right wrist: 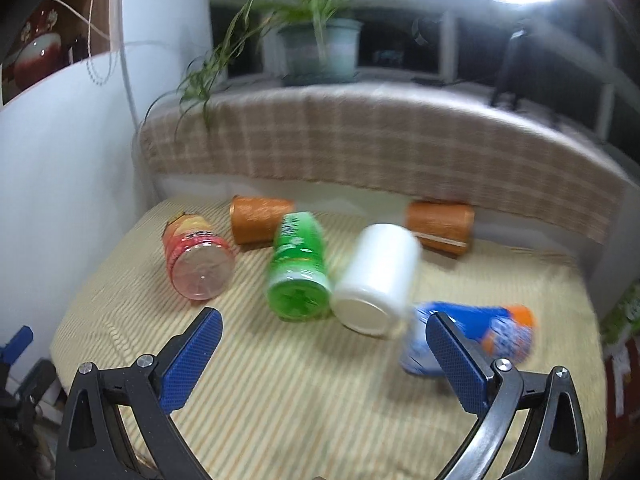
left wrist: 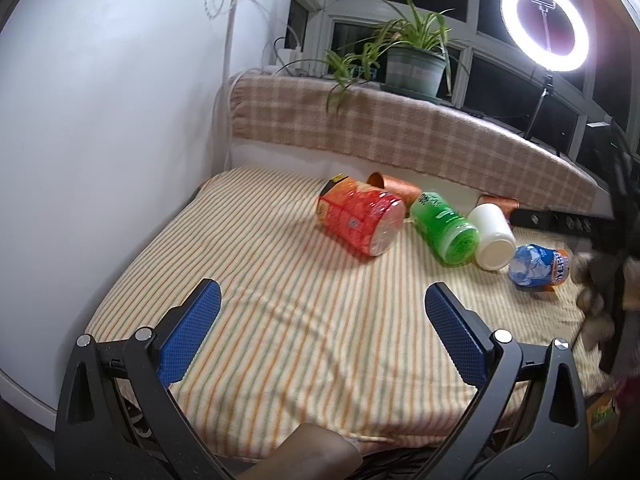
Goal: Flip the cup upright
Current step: 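Move the right tool toward the green tea bottle lying on its side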
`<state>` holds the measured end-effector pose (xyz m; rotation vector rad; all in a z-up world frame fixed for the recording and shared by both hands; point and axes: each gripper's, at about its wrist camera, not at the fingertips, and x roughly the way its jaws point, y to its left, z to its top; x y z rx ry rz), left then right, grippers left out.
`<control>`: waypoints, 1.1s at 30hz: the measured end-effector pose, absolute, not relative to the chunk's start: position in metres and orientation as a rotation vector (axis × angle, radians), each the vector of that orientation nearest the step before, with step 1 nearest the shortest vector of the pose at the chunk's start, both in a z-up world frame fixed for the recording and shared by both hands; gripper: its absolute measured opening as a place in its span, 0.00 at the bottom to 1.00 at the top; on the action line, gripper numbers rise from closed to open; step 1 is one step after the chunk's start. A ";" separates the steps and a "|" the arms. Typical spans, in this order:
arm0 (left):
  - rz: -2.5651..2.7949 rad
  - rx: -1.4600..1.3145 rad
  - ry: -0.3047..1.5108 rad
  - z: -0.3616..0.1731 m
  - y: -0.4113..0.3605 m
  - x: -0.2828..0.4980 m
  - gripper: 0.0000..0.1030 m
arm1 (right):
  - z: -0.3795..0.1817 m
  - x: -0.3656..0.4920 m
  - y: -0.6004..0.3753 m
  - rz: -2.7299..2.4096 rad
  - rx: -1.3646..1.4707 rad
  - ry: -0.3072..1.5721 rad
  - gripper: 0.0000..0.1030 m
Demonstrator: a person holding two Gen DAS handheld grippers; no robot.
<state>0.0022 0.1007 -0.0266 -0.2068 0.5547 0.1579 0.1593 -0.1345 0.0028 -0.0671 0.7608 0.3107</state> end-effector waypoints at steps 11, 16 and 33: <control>0.198 -0.237 0.585 -0.039 0.132 -0.003 1.00 | -0.008 0.249 -0.095 0.411 -0.070 0.931 0.82; 0.206 -0.257 0.589 -0.041 0.142 -0.003 1.00 | -0.027 0.284 -0.070 0.426 -0.132 1.030 0.81; 0.229 -0.289 0.601 -0.046 0.157 0.000 1.00 | -0.079 0.319 -0.043 0.361 -0.262 1.154 0.67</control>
